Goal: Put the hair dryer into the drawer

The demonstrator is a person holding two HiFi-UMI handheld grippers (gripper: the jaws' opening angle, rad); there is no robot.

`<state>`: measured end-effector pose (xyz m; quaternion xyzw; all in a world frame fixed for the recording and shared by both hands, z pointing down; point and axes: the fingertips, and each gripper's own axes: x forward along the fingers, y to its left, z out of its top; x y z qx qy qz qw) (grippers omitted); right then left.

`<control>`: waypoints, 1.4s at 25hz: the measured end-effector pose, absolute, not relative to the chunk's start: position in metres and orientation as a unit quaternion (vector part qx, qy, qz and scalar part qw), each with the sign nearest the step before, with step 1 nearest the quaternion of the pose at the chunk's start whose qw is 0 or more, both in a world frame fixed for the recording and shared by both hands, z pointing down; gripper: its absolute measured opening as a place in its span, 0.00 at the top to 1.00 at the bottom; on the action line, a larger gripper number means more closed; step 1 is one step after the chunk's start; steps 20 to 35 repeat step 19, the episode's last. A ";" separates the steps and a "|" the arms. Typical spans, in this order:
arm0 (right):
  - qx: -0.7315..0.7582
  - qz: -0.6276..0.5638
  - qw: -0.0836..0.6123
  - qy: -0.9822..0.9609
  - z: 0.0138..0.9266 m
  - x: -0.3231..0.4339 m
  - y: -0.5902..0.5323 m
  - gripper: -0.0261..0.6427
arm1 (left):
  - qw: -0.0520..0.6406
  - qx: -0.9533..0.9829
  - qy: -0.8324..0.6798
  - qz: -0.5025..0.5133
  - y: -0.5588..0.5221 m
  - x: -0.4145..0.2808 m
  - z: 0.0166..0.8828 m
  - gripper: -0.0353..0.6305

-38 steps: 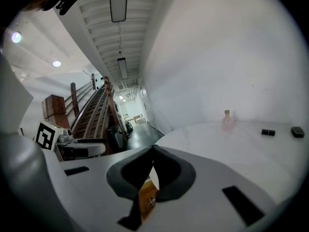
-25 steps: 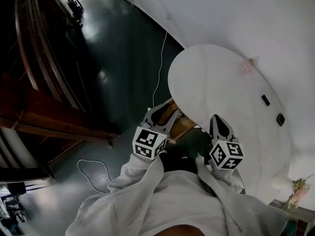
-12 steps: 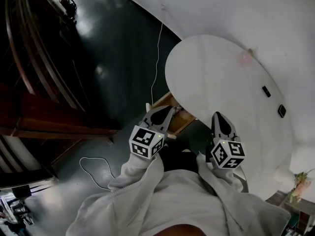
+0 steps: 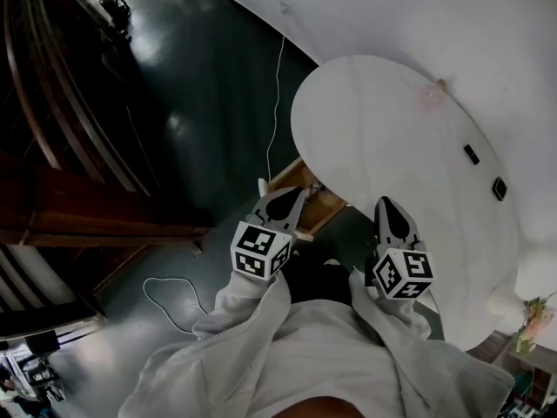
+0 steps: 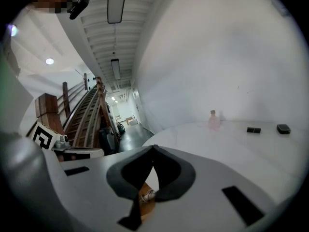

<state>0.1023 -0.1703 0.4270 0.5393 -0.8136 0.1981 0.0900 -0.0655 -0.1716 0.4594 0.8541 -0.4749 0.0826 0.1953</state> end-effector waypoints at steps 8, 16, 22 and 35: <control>0.538 0.203 0.091 -0.813 0.431 0.097 -0.160 0.89 | 0.207 0.853 -0.472 0.086 -0.161 -0.070 0.466 0.92; 0.541 0.204 0.091 -0.811 0.431 0.098 -0.151 0.89 | 0.209 0.854 -0.468 0.089 -0.153 -0.070 0.468 0.92; 0.541 0.203 0.092 -0.811 0.430 0.097 -0.148 0.89 | 0.209 0.854 -0.469 0.090 -0.150 -0.071 0.467 0.92; 0.541 0.203 0.092 -0.811 0.430 0.097 -0.148 0.89 | 0.209 0.854 -0.469 0.090 -0.150 -0.071 0.467 0.92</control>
